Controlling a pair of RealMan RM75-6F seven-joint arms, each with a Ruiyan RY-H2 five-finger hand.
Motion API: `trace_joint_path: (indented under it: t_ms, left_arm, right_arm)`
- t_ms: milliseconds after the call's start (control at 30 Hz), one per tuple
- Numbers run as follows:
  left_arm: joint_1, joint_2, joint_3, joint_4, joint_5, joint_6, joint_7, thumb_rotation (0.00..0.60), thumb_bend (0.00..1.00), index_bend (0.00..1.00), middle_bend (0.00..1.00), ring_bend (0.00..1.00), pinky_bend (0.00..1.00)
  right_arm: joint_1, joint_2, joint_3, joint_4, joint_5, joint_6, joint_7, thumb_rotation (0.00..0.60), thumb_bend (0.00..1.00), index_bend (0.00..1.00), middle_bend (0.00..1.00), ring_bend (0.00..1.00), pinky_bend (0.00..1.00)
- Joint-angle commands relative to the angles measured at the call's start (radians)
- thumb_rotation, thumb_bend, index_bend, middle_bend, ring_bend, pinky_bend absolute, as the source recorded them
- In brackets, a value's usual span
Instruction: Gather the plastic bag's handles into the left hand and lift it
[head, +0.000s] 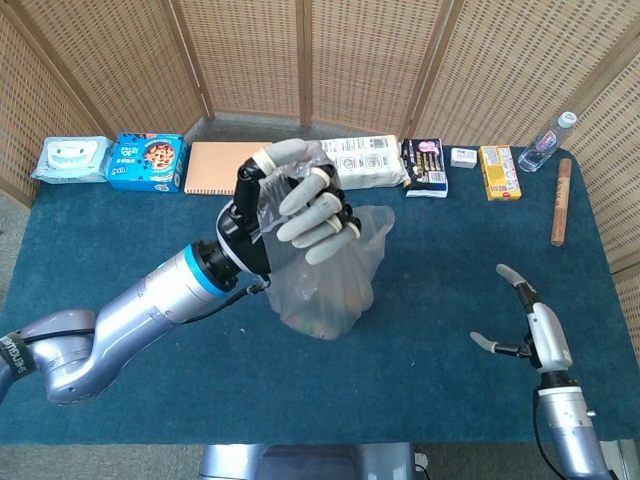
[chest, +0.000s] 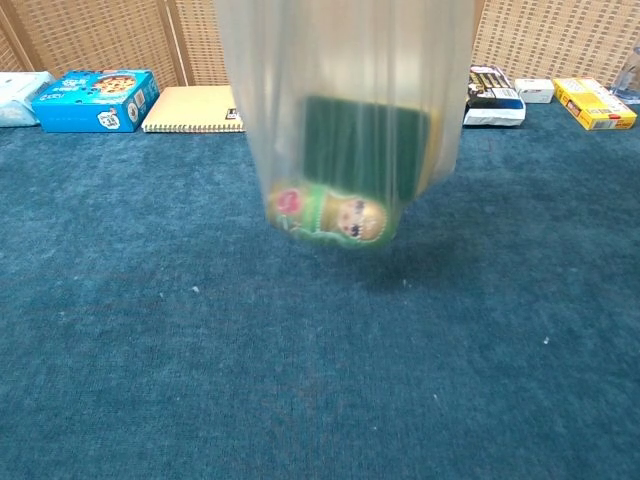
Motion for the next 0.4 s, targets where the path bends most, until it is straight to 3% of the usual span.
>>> trace_joint_path:
  t_ms: [33, 167, 233, 400]
  left_arm:
    - [0.010, 0.026, -0.039, -0.016, -0.032, -0.021, 0.020, 0.090, 0.58, 0.82, 0.90, 0.89, 0.81]
    - [0.020, 0.043, -0.072, -0.026, -0.057, -0.035, 0.035, 0.088, 0.58, 0.82, 0.90, 0.89, 0.81]
    - [0.026, 0.049, -0.089, -0.034, -0.070, -0.043, 0.044, 0.089, 0.57, 0.82, 0.90, 0.89, 0.81]
    - [0.038, 0.046, -0.120, -0.042, -0.091, -0.065, 0.064, 0.085, 0.57, 0.82, 0.90, 0.89, 0.81]
  right_arm:
    - [-0.008, -0.007, -0.008, 0.014, -0.010, 0.013, -0.007, 0.599, 0.14, 0.11, 0.15, 0.13, 0.12]
    - [-0.020, -0.008, -0.021, 0.018, -0.018, 0.023, 0.005, 0.600, 0.14, 0.11, 0.15, 0.13, 0.12]
    - [0.017, -0.014, 0.019, 0.024, 0.018, -0.016, -0.004, 0.600, 0.14, 0.11, 0.15, 0.13, 0.12]
    - [0.011, -0.013, 0.015, 0.015, 0.016, -0.010, -0.007, 0.600, 0.14, 0.11, 0.15, 0.13, 0.12]
